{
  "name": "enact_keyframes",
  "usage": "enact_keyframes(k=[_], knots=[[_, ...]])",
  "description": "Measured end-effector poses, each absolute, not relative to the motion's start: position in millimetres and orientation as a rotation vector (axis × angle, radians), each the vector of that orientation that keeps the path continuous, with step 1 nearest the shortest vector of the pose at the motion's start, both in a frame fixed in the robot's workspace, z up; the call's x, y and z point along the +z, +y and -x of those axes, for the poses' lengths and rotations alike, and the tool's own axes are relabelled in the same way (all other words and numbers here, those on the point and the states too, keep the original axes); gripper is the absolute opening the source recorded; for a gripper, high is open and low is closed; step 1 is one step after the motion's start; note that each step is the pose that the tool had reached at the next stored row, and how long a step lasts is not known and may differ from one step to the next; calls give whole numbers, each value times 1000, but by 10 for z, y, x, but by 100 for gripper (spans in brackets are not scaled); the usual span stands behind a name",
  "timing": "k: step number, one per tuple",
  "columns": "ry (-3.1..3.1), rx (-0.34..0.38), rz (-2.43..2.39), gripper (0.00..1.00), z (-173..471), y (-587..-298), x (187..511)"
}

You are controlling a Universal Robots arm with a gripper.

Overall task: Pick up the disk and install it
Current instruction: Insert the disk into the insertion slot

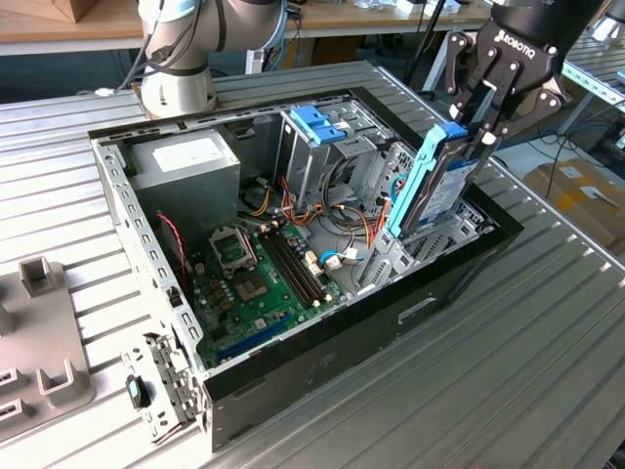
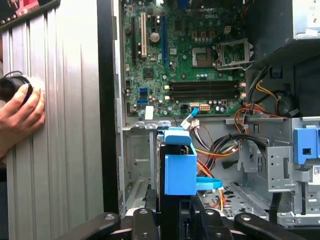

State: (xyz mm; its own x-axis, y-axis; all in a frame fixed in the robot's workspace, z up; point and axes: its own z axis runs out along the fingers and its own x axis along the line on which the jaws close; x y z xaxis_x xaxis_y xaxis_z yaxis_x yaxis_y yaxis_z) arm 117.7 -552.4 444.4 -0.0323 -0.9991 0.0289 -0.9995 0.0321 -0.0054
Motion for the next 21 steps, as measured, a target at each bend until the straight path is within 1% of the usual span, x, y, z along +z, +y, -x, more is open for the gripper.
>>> enact_keyframes(k=[11,21], knots=[[-2244,38,-2173,35,-1177,-5524,4220],[-2244,38,-2173,35,-1177,-5524,3943]])
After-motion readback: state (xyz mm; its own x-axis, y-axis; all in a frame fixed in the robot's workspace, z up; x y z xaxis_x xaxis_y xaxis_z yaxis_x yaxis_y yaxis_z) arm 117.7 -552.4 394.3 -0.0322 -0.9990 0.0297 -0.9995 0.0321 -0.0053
